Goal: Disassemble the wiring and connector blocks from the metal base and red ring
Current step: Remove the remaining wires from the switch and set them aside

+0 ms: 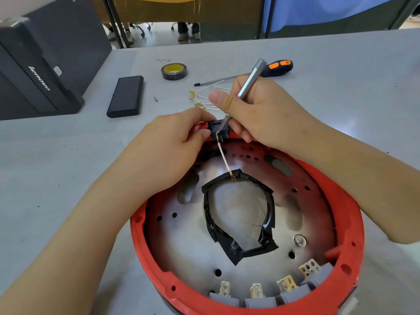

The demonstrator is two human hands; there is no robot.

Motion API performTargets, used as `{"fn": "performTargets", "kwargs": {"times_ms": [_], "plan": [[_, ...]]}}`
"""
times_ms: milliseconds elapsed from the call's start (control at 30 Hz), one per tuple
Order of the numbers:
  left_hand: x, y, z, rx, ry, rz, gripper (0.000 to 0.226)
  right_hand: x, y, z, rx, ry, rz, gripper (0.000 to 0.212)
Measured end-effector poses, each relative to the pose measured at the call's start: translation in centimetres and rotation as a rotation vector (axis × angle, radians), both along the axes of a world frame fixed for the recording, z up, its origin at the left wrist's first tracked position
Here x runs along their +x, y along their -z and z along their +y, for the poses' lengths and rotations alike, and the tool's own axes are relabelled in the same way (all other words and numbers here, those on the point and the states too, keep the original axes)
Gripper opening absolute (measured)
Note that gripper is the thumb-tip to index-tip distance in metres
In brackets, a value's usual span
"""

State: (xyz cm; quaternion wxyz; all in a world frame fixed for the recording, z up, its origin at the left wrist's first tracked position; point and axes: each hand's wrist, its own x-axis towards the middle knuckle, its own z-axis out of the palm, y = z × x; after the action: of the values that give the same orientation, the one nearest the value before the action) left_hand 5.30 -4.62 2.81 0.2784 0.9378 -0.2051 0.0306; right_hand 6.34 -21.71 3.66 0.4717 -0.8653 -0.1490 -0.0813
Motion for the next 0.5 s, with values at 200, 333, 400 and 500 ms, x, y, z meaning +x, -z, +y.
{"fn": "performTargets", "kwargs": {"times_ms": [200, 333, 400, 500], "plan": [[0.0, -0.02, 0.01, -0.008, 0.009, 0.011, 0.025, 0.11, 0.28, -0.24, 0.085, -0.012, 0.006, 0.04], [-0.09, -0.04, -0.05, -0.015, 0.007, 0.008, 0.025, 0.07, 0.43, -0.32, 0.067, -0.008, -0.024, 0.036], [-0.14, -0.06, -0.07, -0.011, 0.007, 0.011, 0.026, -0.01, 0.43, -0.3, 0.027, -0.008, -0.042, 0.035], [-0.13, -0.08, -0.05, -0.003, 0.004, 0.01, 0.027, -0.1, 0.36, -0.44, 0.074, -0.023, -0.019, 0.034]]}}
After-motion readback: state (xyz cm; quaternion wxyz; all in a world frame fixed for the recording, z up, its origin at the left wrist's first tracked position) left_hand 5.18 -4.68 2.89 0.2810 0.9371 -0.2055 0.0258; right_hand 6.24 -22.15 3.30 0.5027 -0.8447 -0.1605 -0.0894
